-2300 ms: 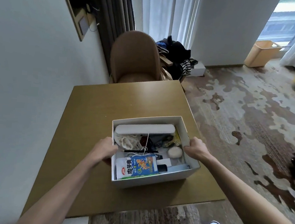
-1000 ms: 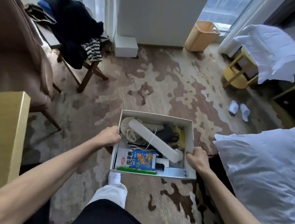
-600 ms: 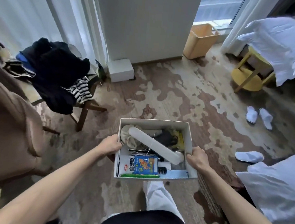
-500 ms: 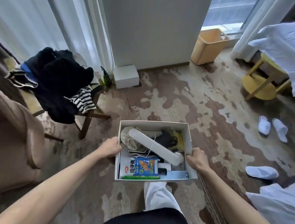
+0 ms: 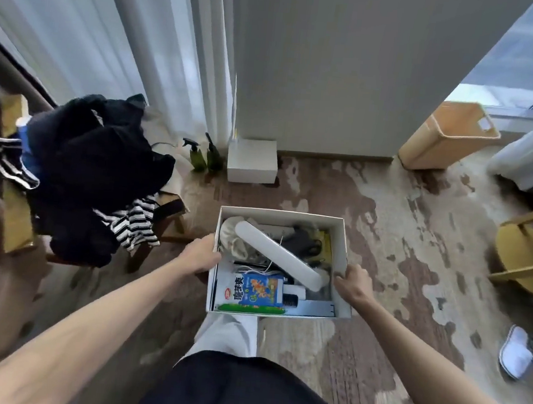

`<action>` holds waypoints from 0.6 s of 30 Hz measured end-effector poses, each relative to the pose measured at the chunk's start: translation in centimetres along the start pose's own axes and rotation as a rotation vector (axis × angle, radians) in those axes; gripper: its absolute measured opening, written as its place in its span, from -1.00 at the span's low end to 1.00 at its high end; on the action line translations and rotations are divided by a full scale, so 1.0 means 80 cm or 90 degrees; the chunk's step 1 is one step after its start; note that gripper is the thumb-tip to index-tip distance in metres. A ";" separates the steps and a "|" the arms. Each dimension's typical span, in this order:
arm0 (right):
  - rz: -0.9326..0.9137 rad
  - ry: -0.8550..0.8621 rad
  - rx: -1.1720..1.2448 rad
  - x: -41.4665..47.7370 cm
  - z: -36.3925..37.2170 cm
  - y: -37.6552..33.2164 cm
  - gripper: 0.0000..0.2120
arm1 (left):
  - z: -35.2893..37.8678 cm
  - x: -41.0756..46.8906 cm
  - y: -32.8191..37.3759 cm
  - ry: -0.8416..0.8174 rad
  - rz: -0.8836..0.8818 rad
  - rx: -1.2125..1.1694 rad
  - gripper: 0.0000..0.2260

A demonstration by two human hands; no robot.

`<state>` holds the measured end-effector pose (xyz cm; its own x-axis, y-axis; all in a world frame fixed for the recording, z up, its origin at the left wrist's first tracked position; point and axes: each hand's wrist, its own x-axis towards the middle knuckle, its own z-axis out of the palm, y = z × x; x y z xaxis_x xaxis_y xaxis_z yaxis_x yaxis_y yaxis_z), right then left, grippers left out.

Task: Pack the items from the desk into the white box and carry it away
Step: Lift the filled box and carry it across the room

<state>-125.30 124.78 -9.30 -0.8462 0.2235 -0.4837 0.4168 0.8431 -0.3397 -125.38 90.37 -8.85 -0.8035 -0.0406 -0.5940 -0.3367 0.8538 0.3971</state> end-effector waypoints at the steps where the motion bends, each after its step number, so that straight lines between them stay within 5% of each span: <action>1: 0.006 0.003 -0.002 0.025 -0.008 -0.013 -0.83 | -0.011 0.030 0.007 0.007 0.003 -0.009 -0.72; 10: 0.037 0.002 -0.012 0.216 -0.092 -0.135 -0.90 | -0.151 0.231 0.079 -0.006 0.038 -0.049 -0.66; 18: -0.012 -0.030 -0.051 0.406 -0.121 -0.245 -0.86 | -0.246 0.375 0.113 -0.016 -0.041 -0.111 -0.70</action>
<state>-164.12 120.24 -10.57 -0.8365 0.1852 -0.5157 0.3710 0.8840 -0.2843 -162.20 86.64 -9.30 -0.7658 -0.0773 -0.6384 -0.4686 0.7471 0.4715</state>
